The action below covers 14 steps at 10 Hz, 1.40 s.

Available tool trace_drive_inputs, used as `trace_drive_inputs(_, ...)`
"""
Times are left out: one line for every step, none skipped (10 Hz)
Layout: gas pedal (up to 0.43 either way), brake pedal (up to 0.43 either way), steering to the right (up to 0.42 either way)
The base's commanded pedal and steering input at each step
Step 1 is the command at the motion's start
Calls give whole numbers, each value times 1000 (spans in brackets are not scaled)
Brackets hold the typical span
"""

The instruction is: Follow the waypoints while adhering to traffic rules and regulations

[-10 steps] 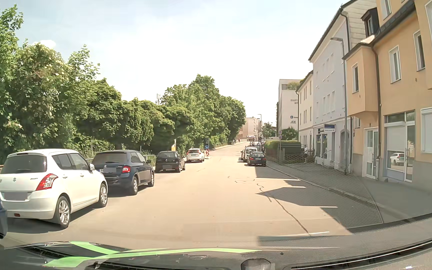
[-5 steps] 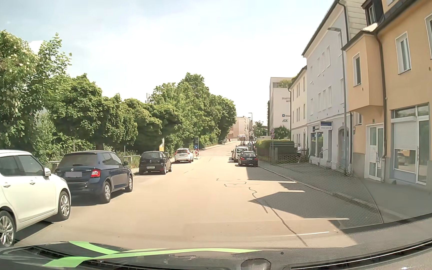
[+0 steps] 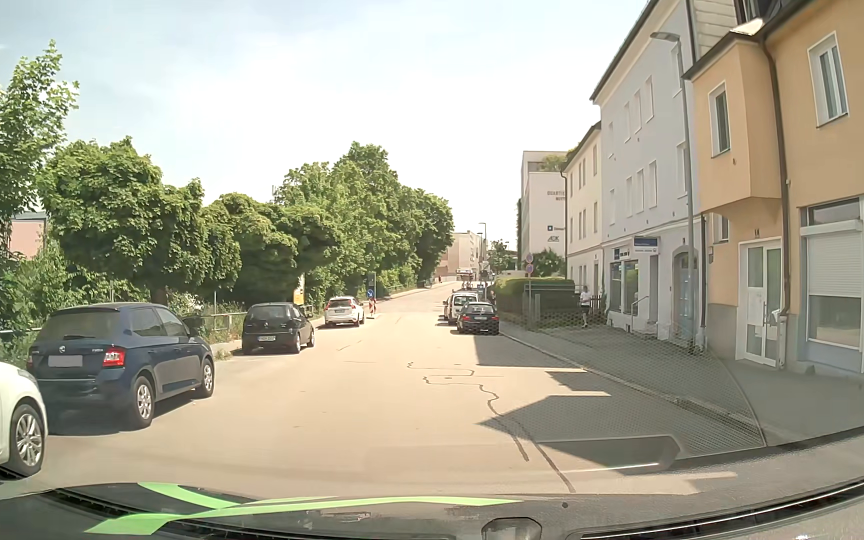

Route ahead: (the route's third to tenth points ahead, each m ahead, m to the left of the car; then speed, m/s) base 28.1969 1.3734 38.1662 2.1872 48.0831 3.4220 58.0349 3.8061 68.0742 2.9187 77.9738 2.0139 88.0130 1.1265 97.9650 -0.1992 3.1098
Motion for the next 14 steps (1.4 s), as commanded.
trace_drive_inputs(0,43,89)
trace_drive_inputs(0,49,89)
trace_drive_inputs(0,49,89)
trace_drive_inputs(0,61,87)
trace_drive_inputs(0,73,85)
trace_drive_inputs(0,85,85)
trace_drive_inputs(0,98,85)
trace_drive_inputs(0,104,85)
trace_drive_inputs(0,116,84)
trace_drive_inputs(0,128,82)
trace_drive_inputs(0,134,80)
trace_drive_inputs(0,140,75)
trace_drive_inputs(0,140,67)
trace_drive_inputs(0,134,60)
